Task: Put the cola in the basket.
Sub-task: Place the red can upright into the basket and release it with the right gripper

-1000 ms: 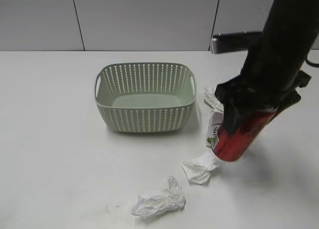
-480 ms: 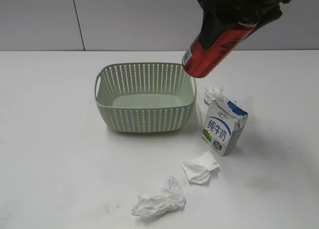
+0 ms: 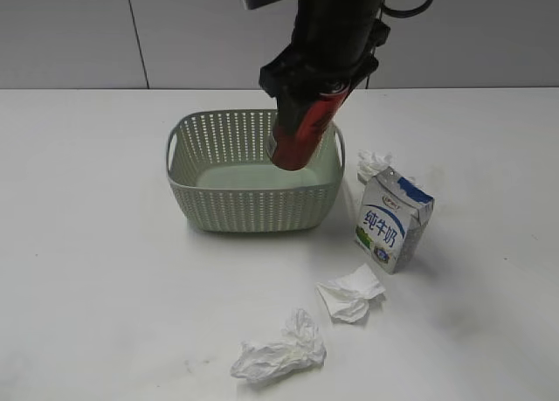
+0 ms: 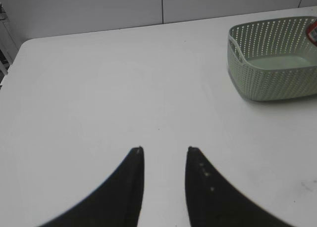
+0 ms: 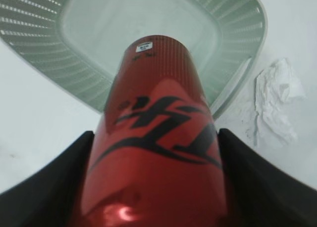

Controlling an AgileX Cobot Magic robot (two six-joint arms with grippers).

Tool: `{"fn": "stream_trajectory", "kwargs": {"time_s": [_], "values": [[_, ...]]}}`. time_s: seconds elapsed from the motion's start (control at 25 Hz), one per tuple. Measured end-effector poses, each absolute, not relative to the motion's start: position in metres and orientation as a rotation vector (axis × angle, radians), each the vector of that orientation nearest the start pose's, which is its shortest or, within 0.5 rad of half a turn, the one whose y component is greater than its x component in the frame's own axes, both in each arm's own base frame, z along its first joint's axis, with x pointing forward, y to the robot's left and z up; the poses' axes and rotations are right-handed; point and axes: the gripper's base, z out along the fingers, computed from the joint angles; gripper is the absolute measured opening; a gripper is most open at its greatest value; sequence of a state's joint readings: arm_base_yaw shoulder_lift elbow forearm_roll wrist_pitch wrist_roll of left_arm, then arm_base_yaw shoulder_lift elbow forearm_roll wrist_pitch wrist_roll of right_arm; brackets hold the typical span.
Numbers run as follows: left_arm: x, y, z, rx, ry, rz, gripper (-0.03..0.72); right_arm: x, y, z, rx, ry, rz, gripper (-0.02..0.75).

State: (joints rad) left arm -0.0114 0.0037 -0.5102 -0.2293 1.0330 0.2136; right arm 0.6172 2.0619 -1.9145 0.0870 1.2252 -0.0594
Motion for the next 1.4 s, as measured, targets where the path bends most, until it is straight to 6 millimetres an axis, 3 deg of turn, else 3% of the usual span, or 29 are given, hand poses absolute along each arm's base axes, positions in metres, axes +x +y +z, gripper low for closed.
{"fn": "stream_trajectory", "kwargs": {"time_s": [0.2,0.52,1.4], "values": [[-0.006,-0.018,0.284,0.231,1.979,-0.143,0.232,0.375,0.281,0.244,-1.086,2.687,0.149,0.520],[-0.006,-0.018,0.284,0.231,1.979,-0.143,0.232,0.388,0.285,0.206,-1.281,2.658,0.034,0.520],[-0.006,-0.018,0.284,0.231,1.979,-0.143,0.232,0.390,0.283,0.203,-1.339,2.639,0.055,0.520]]}}
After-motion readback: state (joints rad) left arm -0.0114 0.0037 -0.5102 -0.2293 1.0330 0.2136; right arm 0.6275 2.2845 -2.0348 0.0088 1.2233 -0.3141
